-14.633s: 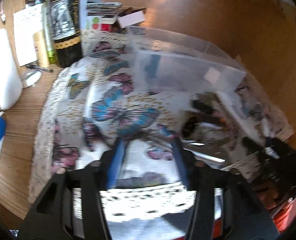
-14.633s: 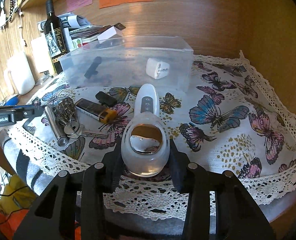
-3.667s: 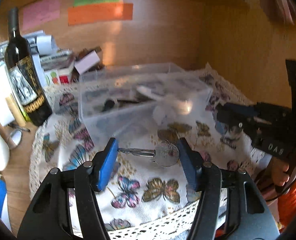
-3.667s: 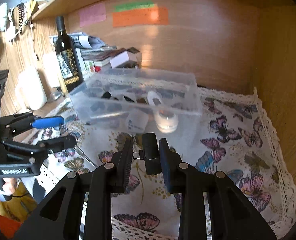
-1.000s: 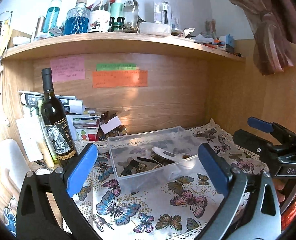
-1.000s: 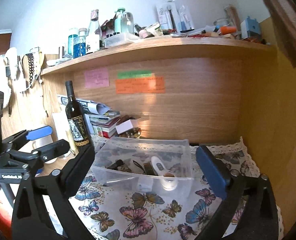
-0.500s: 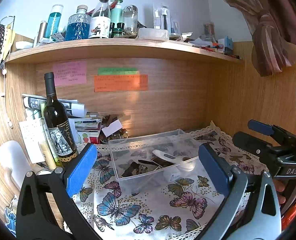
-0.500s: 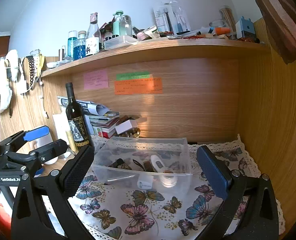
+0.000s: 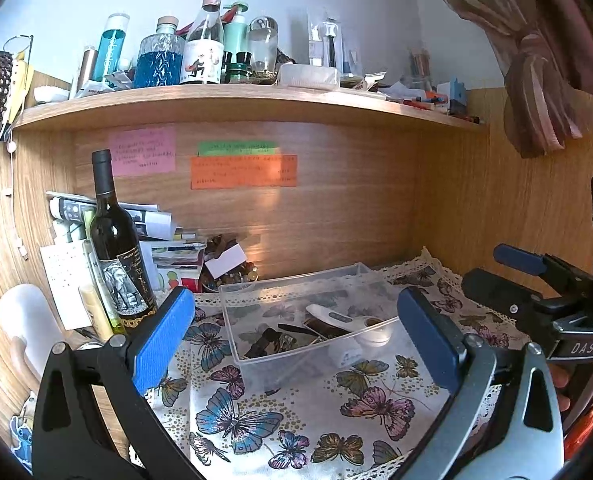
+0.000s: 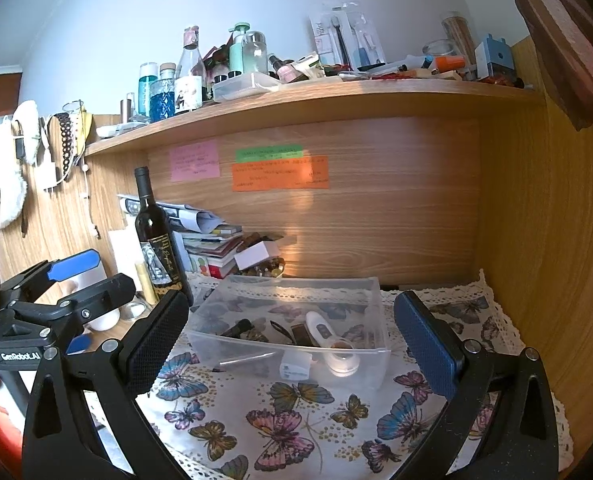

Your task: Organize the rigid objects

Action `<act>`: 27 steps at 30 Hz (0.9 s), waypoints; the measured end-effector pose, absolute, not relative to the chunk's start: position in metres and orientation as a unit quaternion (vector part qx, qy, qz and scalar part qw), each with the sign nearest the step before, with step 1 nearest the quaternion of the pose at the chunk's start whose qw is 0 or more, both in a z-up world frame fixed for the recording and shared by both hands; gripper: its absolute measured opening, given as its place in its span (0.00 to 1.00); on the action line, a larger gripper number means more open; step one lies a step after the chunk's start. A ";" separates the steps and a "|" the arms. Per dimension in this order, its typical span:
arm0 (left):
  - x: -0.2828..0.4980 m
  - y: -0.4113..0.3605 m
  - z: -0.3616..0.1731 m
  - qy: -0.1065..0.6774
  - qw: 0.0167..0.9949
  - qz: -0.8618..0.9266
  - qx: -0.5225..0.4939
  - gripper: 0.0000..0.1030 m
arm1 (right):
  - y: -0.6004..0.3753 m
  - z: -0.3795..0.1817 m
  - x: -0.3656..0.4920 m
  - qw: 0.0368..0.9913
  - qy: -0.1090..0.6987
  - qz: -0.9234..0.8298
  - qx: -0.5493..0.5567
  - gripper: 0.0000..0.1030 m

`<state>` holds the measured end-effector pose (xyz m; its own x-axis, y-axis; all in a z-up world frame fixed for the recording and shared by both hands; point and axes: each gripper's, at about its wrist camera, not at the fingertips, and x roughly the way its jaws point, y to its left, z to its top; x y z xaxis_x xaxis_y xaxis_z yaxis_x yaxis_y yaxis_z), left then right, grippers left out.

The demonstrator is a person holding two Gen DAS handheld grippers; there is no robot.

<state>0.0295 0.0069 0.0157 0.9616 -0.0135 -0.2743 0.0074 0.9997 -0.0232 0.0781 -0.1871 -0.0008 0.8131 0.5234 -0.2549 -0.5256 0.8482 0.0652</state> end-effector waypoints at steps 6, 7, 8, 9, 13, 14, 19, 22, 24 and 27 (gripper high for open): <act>0.028 0.006 0.016 0.138 0.990 -0.008 -0.010 1.00 | -0.185 0.000 0.076 0.951 0.131 0.278 -0.005 1.00; 0.028 0.005 0.016 0.138 0.990 -0.008 -0.009 1.00 | -0.185 0.000 0.075 0.951 0.131 0.279 -0.006 1.00; 0.028 0.006 0.016 0.138 0.990 -0.009 -0.008 1.00 | -0.184 0.000 0.075 0.952 0.130 0.279 -0.006 1.00; 0.028 0.005 0.016 0.137 0.990 -0.009 -0.007 1.00 | -0.184 0.000 0.074 0.951 0.130 0.279 -0.006 1.00; 0.028 0.005 0.017 0.135 0.991 -0.012 -0.005 1.00 | -0.185 0.000 0.076 0.951 0.131 0.278 -0.002 1.00; 0.028 0.005 0.017 0.135 0.991 -0.012 -0.005 1.00 | -0.185 0.000 0.075 0.951 0.132 0.278 -0.002 1.00; 0.027 0.004 0.019 0.133 0.991 -0.014 -0.003 1.00 | -0.185 0.000 0.075 0.951 0.133 0.280 -0.001 1.00; 0.027 0.004 0.018 0.133 0.991 -0.016 -0.004 1.00 | -0.185 0.000 0.075 0.951 0.132 0.281 -0.003 1.00; 0.028 0.005 0.018 0.133 0.991 -0.016 -0.004 1.00 | -0.184 0.000 0.074 0.950 0.131 0.282 -0.003 1.00; 0.028 0.007 0.017 0.132 0.991 -0.016 -0.008 1.00 | -0.184 0.000 0.074 0.950 0.132 0.282 -0.003 1.00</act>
<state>0.0282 0.0066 0.0175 0.9645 -0.0337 -0.2619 0.0293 0.9994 -0.0208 0.0742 -0.1837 -0.0001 0.8056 0.5361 -0.2520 -0.5375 0.8404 0.0695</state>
